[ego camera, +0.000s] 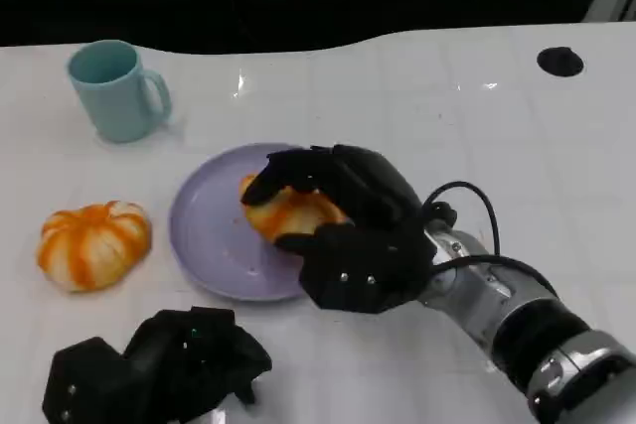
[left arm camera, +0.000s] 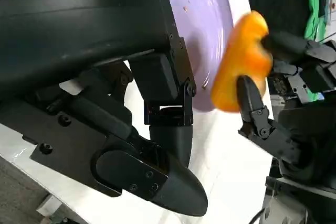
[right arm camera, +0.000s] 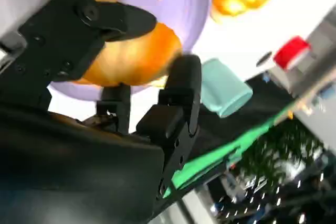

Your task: Grasp the bread from the table and place it into the plate.

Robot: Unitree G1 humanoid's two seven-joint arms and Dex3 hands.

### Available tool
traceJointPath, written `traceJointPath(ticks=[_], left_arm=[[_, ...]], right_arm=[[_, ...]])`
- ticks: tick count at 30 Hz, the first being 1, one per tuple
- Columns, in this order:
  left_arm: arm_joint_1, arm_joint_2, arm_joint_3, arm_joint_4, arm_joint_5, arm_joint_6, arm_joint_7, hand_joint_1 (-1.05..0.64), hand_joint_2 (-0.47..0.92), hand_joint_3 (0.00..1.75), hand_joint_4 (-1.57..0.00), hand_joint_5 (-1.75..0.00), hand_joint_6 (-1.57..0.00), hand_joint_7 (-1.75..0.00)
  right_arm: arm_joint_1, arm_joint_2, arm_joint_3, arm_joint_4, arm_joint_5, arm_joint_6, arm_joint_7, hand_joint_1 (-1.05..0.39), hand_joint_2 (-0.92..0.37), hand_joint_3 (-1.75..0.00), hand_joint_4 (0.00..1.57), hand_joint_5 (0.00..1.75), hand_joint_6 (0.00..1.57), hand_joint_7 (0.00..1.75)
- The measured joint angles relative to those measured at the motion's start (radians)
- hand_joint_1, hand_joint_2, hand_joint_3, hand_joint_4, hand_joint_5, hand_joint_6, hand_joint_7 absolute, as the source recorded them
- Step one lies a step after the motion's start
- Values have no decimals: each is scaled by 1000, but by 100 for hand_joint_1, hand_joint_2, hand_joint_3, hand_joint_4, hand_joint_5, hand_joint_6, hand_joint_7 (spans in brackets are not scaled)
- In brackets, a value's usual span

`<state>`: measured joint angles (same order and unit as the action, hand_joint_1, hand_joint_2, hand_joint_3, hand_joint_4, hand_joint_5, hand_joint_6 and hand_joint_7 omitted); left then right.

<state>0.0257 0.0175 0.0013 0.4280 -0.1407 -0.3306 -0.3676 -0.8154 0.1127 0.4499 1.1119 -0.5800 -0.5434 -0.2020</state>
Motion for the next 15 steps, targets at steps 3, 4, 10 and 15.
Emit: traceJointPath(ticks=[3,4,10,15], left_arm=[[0,0,-2,0,1,0,0,-105,82,1,-89,-151,-133,-71],[-1,0,-2,0,1,0,0,-105,83,1,-89,-151,-133,-71],[-1,0,-2,0,1,0,0,-105,83,1,-89,-151,-133,-71],[-2,0,-4,0,1,1,0,-105,82,0,-89,-151,-133,-72]], right_arm=[[-1,-9,17,-14,-7,11,56,-67,-92,-22,0,8,12,1],[-1,-11,18,-24,-6,11,71,-68,-92,-23,0,7,12,1],[6,-27,17,-71,11,1,115,-72,-92,-24,0,6,11,0],[46,-52,14,-148,21,-2,140,-72,-92,-26,1,8,11,0]])
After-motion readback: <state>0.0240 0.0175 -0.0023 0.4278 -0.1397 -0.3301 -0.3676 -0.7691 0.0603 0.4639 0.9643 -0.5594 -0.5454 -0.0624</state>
